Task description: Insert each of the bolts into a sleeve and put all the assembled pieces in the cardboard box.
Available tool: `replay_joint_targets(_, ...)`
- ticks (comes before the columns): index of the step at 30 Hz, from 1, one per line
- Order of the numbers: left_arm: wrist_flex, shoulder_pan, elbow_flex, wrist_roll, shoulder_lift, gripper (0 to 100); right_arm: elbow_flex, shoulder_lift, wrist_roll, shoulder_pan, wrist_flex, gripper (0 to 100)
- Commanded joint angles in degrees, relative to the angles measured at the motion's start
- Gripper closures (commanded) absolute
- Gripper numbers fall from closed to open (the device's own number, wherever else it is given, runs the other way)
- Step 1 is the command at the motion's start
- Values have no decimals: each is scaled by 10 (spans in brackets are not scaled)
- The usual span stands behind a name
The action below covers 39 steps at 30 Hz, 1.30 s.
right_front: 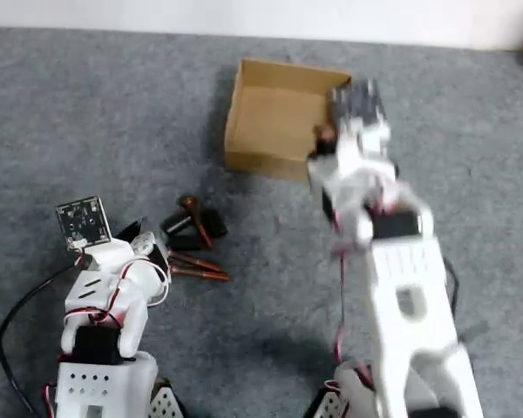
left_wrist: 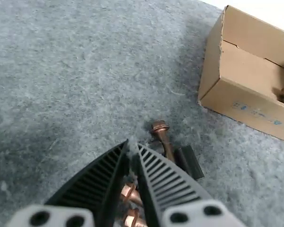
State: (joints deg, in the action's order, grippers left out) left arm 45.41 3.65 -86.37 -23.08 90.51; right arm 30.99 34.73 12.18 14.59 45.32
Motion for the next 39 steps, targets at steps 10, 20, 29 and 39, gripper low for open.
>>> replay_joint_targets(10,0,2,29,3,1,960,-776,-639,32,-29,208,994)
replay_joint_targets(20,0,0,29,4,1,959,-1121,-905,32,-32,298,967)
replay_joint_targets(29,0,0,29,4,1,958,-1222,-931,29,-29,372,631)
replay_joint_targets(39,0,0,29,4,1,958,-1327,-879,28,-28,525,644)
